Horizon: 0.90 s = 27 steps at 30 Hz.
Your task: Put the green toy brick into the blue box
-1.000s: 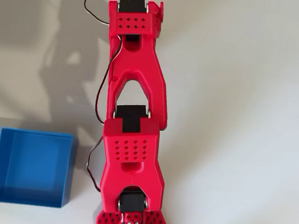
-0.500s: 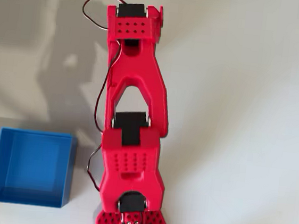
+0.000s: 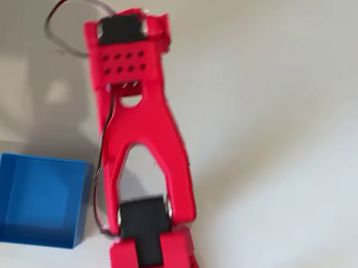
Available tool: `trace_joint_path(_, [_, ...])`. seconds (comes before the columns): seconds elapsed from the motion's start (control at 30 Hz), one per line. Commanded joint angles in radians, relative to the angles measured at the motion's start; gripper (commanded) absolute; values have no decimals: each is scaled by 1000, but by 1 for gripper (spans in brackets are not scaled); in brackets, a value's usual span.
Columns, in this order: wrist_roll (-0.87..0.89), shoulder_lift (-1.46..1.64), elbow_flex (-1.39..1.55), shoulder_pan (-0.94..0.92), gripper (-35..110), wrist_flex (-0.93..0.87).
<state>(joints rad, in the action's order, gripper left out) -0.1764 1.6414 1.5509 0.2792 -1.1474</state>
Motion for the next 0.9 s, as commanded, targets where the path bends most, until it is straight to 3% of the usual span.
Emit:
trace_joint_path(0.0, [-8,219,77,103,0,-25])
trace_joint_path(0.4, [81,449,253,454,0,-104])
trace_joint_path(0.87, [245,443,239,732,0,-233])
